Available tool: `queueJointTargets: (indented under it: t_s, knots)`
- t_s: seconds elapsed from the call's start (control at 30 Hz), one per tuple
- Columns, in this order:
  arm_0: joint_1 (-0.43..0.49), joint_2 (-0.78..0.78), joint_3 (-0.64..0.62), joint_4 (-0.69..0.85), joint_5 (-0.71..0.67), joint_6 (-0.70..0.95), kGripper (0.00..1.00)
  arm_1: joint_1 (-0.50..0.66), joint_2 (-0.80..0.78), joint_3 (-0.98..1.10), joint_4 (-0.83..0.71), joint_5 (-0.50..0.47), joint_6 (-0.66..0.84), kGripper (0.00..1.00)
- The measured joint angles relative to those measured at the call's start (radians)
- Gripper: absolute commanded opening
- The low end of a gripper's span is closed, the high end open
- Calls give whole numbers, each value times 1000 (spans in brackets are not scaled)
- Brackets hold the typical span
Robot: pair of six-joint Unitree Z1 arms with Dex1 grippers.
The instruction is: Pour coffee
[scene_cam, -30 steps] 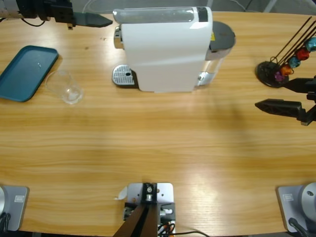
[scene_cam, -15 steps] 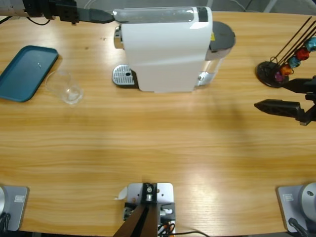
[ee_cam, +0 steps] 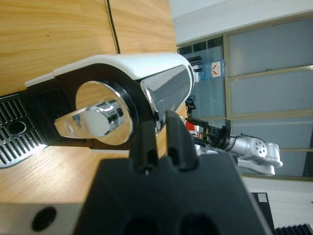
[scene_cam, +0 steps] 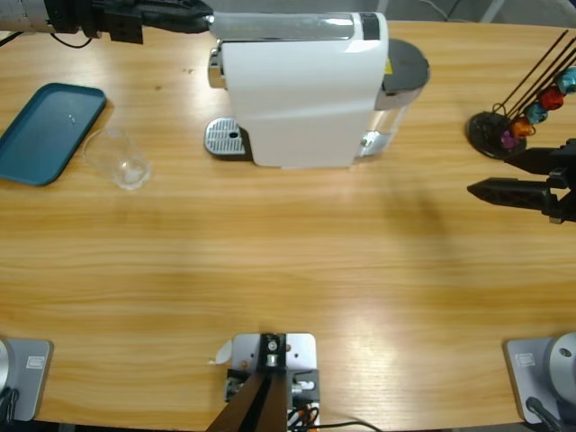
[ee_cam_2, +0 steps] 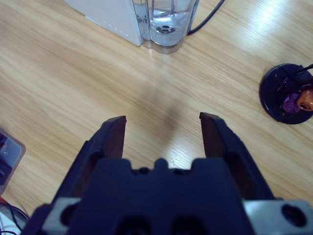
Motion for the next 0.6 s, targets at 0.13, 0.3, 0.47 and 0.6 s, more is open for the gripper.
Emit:
queueJointTargets:
  t_s: [0.13,0.3,0.47,0.6]
  knots:
    - [-1,-2,0,2,13,0,0,0,0,0,0,0,0,637]
    - [-12,-8,-12,25,25,0,0,0,0,0,0,0,0,637]
    - [-45,-69,-137,82,30,0,0,0,0,0,0,0,0,637]
    - [-47,-101,-174,132,32,0,601,-1,0,0,0,0,0,638]
